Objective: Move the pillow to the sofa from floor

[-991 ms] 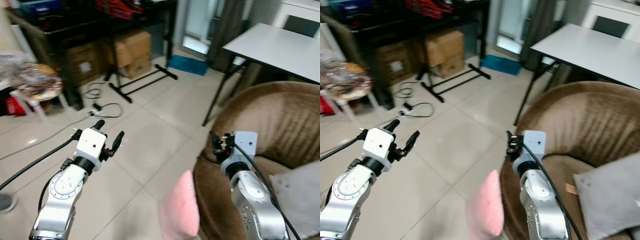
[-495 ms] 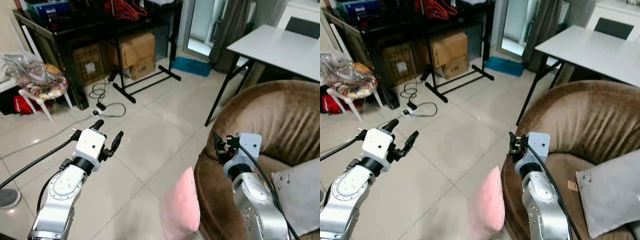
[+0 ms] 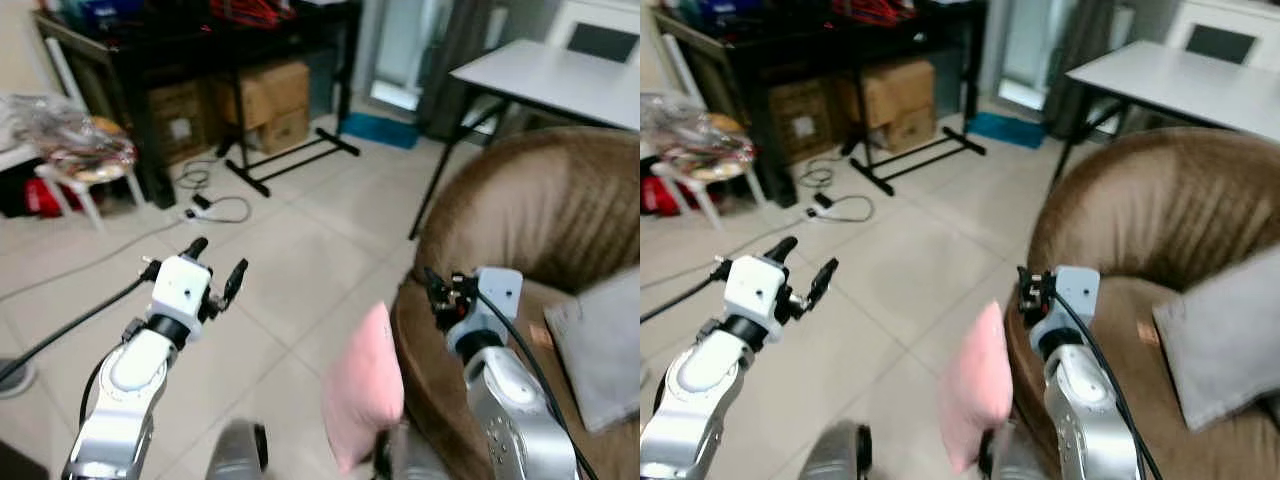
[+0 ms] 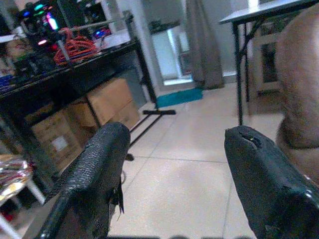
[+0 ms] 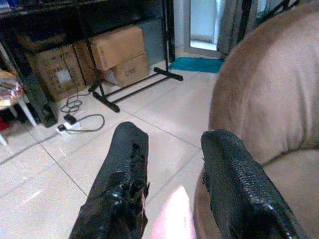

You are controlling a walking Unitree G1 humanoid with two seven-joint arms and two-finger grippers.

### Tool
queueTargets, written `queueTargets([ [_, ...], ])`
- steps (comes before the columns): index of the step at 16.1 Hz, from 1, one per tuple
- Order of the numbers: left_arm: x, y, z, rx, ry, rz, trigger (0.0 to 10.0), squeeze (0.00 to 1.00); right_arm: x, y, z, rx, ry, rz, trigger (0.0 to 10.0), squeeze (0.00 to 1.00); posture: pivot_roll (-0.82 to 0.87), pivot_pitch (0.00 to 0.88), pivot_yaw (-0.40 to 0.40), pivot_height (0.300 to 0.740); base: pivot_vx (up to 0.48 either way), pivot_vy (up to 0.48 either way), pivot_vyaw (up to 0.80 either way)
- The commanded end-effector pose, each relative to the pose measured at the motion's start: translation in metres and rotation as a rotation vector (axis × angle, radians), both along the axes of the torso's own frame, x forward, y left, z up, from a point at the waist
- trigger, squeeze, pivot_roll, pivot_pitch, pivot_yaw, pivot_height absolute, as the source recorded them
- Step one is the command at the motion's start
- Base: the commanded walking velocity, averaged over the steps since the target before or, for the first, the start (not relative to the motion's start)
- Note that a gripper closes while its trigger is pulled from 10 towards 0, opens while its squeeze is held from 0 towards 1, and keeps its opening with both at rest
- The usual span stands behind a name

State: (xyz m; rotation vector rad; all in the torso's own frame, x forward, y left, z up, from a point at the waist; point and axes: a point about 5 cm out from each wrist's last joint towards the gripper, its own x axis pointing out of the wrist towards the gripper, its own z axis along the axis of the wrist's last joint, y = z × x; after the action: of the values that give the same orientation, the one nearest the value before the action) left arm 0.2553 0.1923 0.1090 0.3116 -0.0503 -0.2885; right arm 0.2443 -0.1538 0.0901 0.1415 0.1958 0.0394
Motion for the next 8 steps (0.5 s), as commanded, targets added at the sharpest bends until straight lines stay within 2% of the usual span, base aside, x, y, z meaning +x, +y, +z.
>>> queueTargets([
  [1, 0.0003, 0.0011, 0.0019, -0.008, -0.015, 0.013, 10.0, 0.0, 0.0015, 0.0005, 0.0015, -0.018, -0.002, 0.017, 10.0, 0.0, 0.02, 0.0, -0.027, 0.595, 0.0, 0.0, 0.0],
  [4, -0.0004, 0.0031, 0.0024, -0.017, -0.019, 0.021, 10.0, 0.0, 0.0016, 0.0009, 0.0014, -0.021, -0.001, 0.019, 10.0, 0.0, 0.02, 0.0, -0.031, 0.595, 0.0, 0.0, 0.0],
  [8, -0.0016, 0.0056, 0.0022, -0.032, -0.014, 0.024, 10.0, 0.0, 0.0018, 0.0017, 0.0012, -0.032, 0.002, 0.027, 10.0, 0.0, 0.02, 0.0, -0.032, 0.595, 0.287, 0.0, 0.0],
])
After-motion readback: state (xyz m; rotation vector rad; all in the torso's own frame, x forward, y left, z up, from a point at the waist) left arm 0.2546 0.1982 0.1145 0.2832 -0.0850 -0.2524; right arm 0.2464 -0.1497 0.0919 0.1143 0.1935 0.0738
